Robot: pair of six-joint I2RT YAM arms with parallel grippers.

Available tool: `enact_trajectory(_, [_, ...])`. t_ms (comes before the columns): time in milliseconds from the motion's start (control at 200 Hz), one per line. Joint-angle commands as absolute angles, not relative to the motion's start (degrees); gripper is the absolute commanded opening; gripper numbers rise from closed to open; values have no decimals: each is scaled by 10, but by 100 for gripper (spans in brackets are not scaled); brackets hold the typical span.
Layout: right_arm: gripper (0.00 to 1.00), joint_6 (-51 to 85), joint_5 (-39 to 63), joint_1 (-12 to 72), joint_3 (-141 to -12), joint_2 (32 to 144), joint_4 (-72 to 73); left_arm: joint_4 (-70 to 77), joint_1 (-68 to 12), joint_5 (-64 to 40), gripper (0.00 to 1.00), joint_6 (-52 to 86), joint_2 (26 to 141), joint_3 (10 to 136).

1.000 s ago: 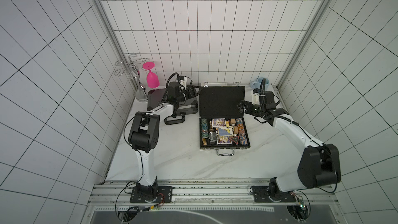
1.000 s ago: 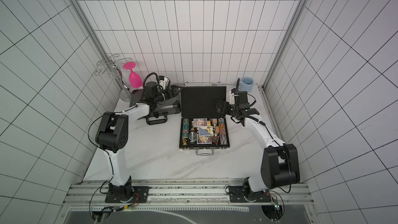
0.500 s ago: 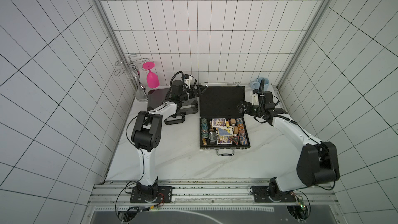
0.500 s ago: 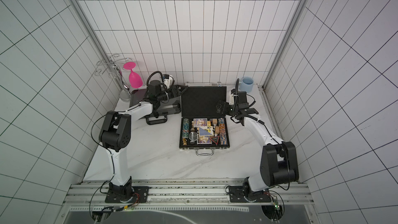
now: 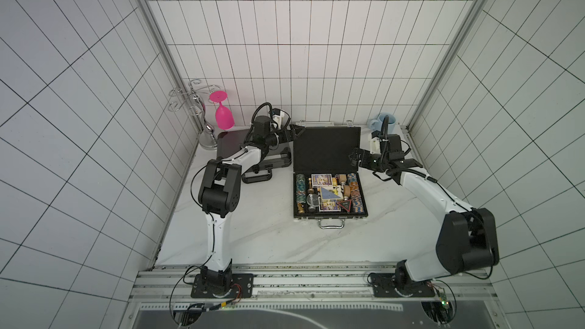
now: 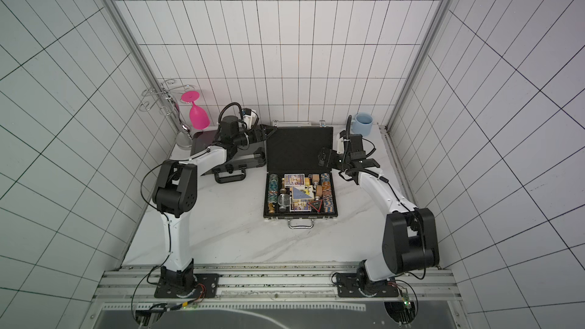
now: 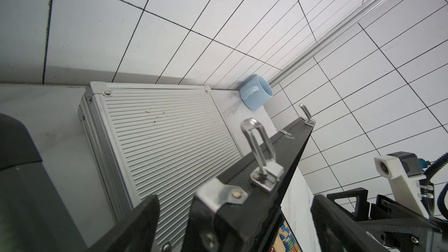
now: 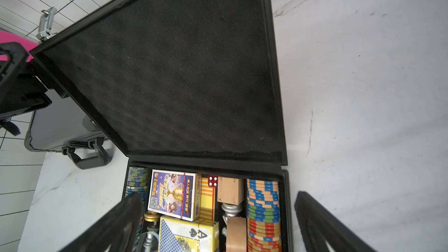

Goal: Close the poker set cases
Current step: Close the lid of the poker set case.

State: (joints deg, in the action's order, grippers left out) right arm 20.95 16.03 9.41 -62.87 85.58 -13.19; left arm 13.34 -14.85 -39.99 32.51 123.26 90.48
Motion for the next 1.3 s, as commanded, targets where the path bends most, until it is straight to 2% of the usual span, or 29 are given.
enact_trajectory(0, [100,208,153,97,-682,866,-131,129,-150,-416,98,305,1251,929])
enact_trajectory(130, [100,206,150,105,-694,876,-136,125,-145,-423,98,296,1266,945])
enact_trajectory(455, [100,210,142,114,-699,875,-142,259,-141,-560,98,386,1286,958])
enact_trajectory(660, [100,207,127,119,-698,861,-146,226,-139,-591,98,358,1245,951])
enact_trajectory(1294, [100,166,66,120,-748,804,-204,287,-143,-608,98,334,1113,771])
